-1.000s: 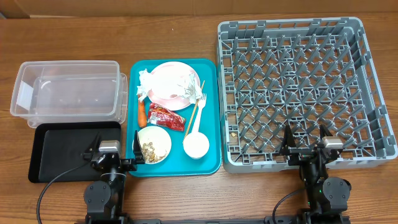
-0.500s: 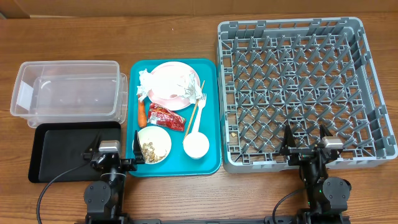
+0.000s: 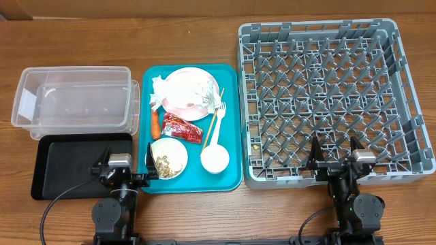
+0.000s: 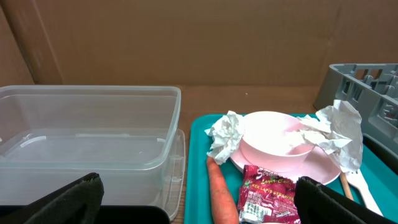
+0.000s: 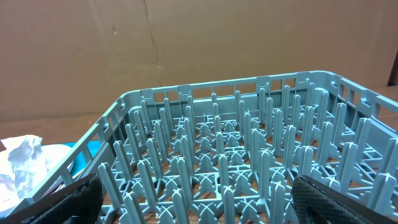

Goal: Sort waste into correct bins and load items into the dishwasher

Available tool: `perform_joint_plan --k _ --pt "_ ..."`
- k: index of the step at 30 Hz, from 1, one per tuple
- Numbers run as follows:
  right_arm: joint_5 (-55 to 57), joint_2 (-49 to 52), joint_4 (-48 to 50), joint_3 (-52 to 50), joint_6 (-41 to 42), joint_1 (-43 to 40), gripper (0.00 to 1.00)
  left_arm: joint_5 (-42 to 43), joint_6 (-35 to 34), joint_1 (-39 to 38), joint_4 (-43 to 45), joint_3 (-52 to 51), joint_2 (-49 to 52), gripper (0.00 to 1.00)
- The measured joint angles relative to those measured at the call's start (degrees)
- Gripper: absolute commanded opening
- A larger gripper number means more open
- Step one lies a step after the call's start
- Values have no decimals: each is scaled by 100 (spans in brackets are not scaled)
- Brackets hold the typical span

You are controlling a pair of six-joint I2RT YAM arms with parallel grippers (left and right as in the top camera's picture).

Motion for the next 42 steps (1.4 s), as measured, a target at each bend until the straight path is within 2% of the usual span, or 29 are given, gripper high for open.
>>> perform_joint_plan --k 17,27,35,42 --pt "-4 0 -2 0 2 0 100 35 -7 0 2 0 0 100" --pt "-2 0 2 0 0 0 100 634 -929 0 66 0 0 100" --pt "-4 0 -2 0 0 0 100 1897 -1377 0 31 72 0 100" --pt "0 0 2 0 0 0 100 2271 -1460 0 -636 1130 11 100"
